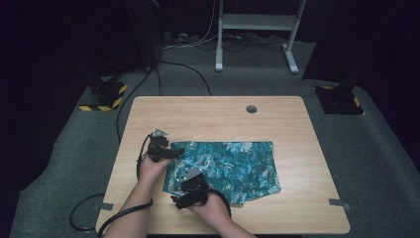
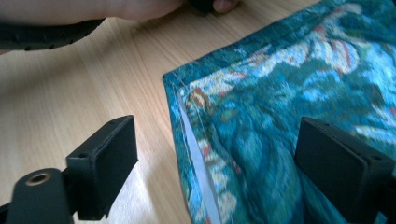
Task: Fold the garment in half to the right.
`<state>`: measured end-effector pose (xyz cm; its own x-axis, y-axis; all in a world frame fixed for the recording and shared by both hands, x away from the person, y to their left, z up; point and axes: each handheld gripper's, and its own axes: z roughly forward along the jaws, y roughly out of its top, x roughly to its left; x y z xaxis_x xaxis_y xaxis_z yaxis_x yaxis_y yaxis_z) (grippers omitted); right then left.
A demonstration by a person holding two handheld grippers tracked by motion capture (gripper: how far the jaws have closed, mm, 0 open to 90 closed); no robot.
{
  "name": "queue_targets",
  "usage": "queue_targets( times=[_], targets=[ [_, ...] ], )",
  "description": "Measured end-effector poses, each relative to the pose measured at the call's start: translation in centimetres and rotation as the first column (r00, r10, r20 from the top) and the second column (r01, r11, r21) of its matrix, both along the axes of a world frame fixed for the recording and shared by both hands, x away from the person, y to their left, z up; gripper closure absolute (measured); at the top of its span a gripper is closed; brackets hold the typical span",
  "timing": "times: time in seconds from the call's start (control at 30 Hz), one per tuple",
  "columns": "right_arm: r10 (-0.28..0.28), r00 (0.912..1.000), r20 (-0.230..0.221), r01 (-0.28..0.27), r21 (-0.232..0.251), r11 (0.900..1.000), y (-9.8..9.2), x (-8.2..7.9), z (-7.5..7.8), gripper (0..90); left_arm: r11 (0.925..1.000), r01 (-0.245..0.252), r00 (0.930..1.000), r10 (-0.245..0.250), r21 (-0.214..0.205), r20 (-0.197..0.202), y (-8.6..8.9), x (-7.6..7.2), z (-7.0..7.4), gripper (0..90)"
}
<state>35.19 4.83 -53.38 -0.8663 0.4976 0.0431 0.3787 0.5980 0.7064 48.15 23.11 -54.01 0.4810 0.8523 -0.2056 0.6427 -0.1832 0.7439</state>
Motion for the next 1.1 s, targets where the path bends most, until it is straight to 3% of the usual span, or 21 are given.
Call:
queue_targets(
  times=[0.23, 0.43, 0.57, 0.63, 0.8, 0.9, 1.03, 1.1],
  targets=[
    [-0.010, 0.9999, 0.009, 0.010, -0.011, 0.9999, 0.7, 0.4, -0.5, 17.3, 0.9992, 0.008, 0.9999, -0.008, 0.039, 0.009, -0.3, 0.2, 0.1, 17.1],
    [-0.003, 0.9994, 0.035, 0.004, -0.034, 0.9994, 1.4, 0.0, -0.5, 19.0, 0.9983, 0.012, 0.9998, -0.013, 0.058, 0.015, -0.5, 0.2, 0.2, 21.4],
    [0.009, 0.9977, 0.067, -0.005, -0.063, 0.9980, 2.2, -0.2, -0.5, 20.6, 0.9949, 0.017, 0.9993, -0.020, 0.100, 0.033, -0.8, 0.0, 0.1, 25.1],
    [0.010, 0.9969, 0.078, -0.004, -0.070, 0.9976, 2.5, -0.3, -0.6, 20.7, 0.9953, 0.014, 0.9992, -0.018, 0.096, 0.036, -0.7, 0.0, 0.1, 27.6],
    [-0.003, 0.9976, 0.068, 0.008, -0.069, 0.9976, 2.7, -0.1, -0.6, 21.4, 0.9972, 0.004, 0.9995, -0.006, 0.075, 0.031, -0.3, 0.0, 0.2, 30.7],
    [-0.012, 0.9982, 0.058, 0.016, -0.065, 0.9977, 2.7, 0.1, -0.6, 22.3, 0.9950, 0.006, 0.9989, -0.011, 0.100, 0.045, -0.6, -0.1, 0.1, 32.1],
    [-0.012, 0.9985, 0.054, 0.015, -0.050, 0.9986, 2.5, 0.1, -0.6, 23.5, 0.9957, -0.013, 0.9988, 0.009, 0.092, 0.049, -0.6, -0.2, 0.1, 33.8],
    [-0.015, 0.9984, 0.055, 0.017, -0.050, 0.9986, 2.5, 0.1, -0.6, 24.3, 0.9921, -0.014, 0.9978, 0.006, 0.125, 0.066, -0.9, -0.4, 0.0, 34.0]
  ],
)
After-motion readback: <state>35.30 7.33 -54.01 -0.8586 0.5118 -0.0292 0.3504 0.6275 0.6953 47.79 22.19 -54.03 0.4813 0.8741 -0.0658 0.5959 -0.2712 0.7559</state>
